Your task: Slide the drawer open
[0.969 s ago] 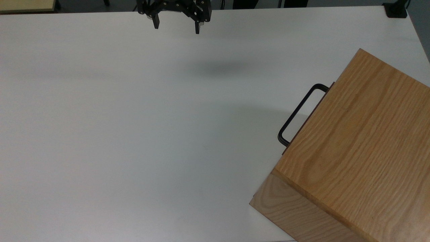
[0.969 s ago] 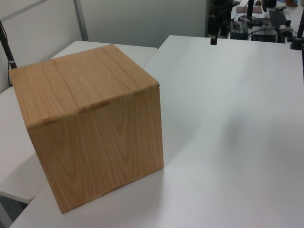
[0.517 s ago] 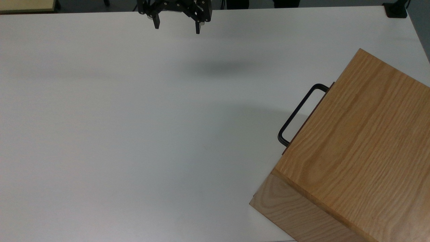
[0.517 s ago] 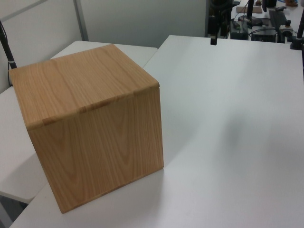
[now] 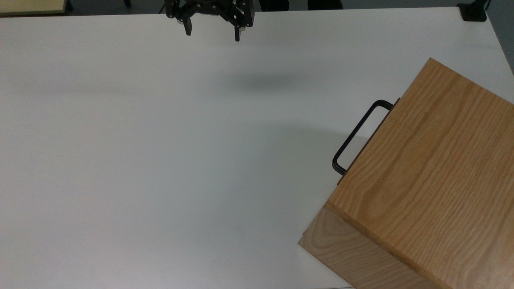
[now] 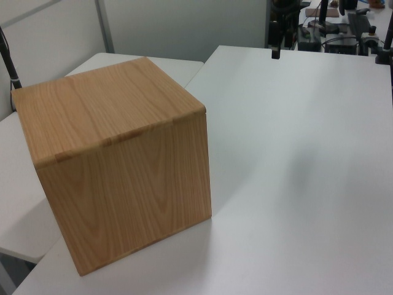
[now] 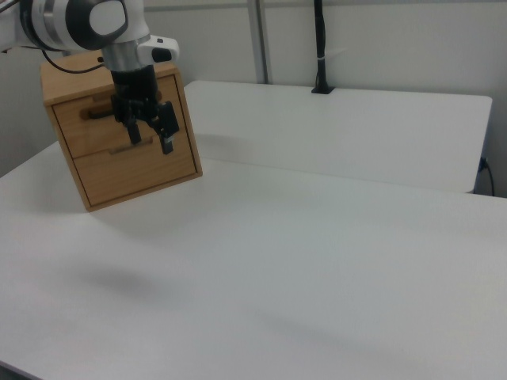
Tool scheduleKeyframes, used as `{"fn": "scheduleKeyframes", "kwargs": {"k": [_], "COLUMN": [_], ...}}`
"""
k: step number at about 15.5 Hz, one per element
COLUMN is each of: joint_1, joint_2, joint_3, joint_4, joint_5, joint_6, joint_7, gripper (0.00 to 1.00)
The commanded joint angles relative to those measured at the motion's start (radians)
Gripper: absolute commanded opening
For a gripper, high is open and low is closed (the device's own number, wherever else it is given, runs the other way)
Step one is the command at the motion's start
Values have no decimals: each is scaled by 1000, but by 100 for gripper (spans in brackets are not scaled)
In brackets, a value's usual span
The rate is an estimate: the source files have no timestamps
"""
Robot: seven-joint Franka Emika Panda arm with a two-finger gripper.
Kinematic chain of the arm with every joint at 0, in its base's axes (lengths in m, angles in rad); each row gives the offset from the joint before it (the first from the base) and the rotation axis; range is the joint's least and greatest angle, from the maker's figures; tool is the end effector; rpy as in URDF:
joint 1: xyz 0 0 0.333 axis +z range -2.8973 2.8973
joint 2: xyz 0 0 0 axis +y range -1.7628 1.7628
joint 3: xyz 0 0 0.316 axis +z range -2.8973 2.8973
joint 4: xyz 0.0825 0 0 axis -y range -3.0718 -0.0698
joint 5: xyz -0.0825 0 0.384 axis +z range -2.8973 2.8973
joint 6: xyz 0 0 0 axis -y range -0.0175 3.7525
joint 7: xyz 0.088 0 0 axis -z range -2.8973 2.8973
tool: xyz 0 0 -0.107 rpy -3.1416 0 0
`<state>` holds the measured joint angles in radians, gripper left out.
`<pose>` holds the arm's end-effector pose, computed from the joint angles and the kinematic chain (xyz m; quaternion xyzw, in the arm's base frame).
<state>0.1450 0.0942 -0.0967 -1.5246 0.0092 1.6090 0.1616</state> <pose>0.5853 0.0319 0.5962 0.9984 -0.0566 -0.0047 0.0004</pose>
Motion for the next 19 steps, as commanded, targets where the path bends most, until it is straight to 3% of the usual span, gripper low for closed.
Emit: {"fn": "scheduleKeyframes", "kwargs": {"k": [1,12,17,19], "joint_1": [11,21,45,59], "joint_2": [-8,-5,54,84], "joint_3": [-8,-6,-6,-8], "joint_4": [-17,-11,16,32], "joint_5": [-5,-40,-15,18], "joint_6": [12,-27,-3,84], "joint_7": [-16,87,286,373], "gripper": [100,100,100,100]}}
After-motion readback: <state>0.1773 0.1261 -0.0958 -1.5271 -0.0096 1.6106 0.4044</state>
